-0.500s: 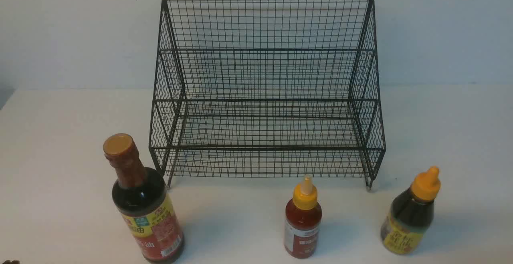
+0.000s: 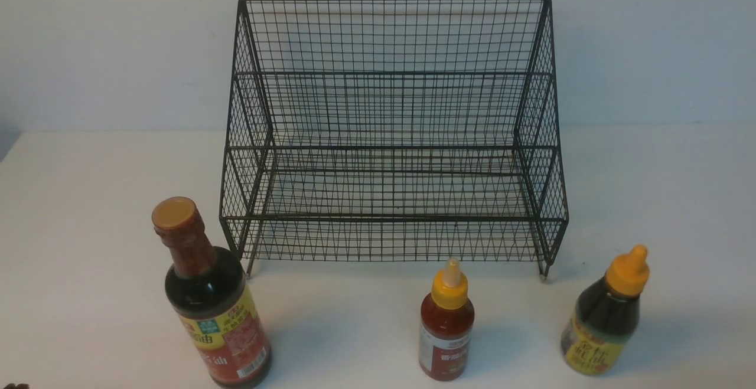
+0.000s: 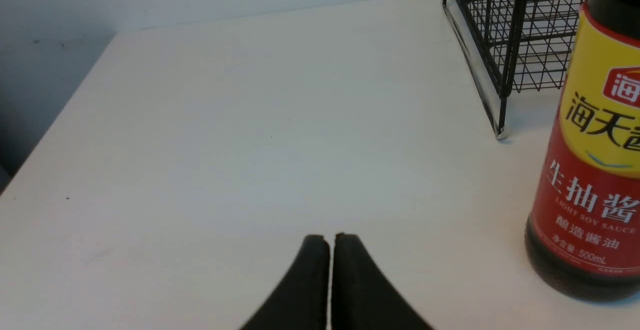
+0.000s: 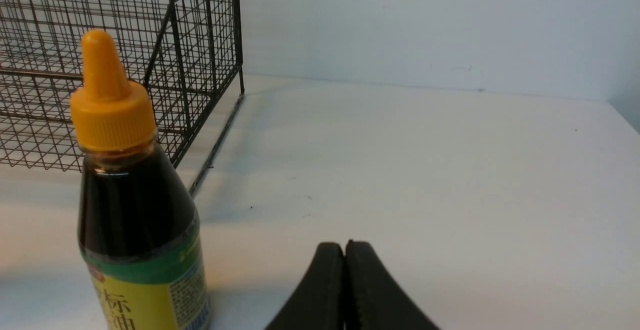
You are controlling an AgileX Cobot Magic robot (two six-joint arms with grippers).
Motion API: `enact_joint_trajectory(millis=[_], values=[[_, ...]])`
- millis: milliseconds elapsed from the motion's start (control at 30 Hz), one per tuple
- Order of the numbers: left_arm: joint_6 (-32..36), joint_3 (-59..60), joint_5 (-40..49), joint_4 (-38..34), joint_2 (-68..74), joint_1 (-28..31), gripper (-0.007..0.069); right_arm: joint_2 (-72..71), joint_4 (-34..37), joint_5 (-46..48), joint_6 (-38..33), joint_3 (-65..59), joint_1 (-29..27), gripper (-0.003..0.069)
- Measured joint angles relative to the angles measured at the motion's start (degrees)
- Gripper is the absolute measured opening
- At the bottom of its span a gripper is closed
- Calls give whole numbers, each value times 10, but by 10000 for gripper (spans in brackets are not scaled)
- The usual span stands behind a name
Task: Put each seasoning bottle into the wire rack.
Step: Use the left arm to grab the condiment bottle closest to it
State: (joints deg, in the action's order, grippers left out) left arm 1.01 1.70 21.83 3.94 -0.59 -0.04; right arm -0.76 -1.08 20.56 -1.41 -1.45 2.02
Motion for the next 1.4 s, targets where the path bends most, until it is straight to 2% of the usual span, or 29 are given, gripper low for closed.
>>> enact_joint_trajectory(millis=[467,533,667,733,800,900,1033,1167,1200,1233,1267,1300,1367,1400], values=[[-5,0,-21,-4,0,0,-5,0,0,0,0,0,0,-15],[-39,0,-29,-57,0,0,-5,0,0,0,0,0,0,-15],[-161,0,-28,-259,0,0,-5,0,0,0,0,0,0,-15],[-197,0,-29,-336,0,0,-5,0,0,0,0,0,0,-15],[-213,0,-40,-424,0,0,-5,0,0,0,0,0,0,-15],[-210,0,-68,-460,0,0,-5,0,0,0,0,0,0,-15],[-169,-9,-86,-483,0,-1,-5,0,0,0,0,0,0,-15],[6,-133,0,-490,1,-6,-4,0,0,0,0,0,0,-15],[14,-139,5,-490,2,-6,-4,0,0,0,0,0,0,-15],[93,-188,48,-494,14,-6,1,0,0,0,0,0,0,-15],[93,-188,48,-494,17,-6,3,0,0,0,0,0,0,-15],[148,-218,86,-496,38,-6,23,0,0,0,0,0,0,-15],[213,-245,121,-502,80,-6,80,0,0,0,0,0,0,-15],[223,-248,126,-503,84,-6,87,0,0,0,0,0,0,-15]])
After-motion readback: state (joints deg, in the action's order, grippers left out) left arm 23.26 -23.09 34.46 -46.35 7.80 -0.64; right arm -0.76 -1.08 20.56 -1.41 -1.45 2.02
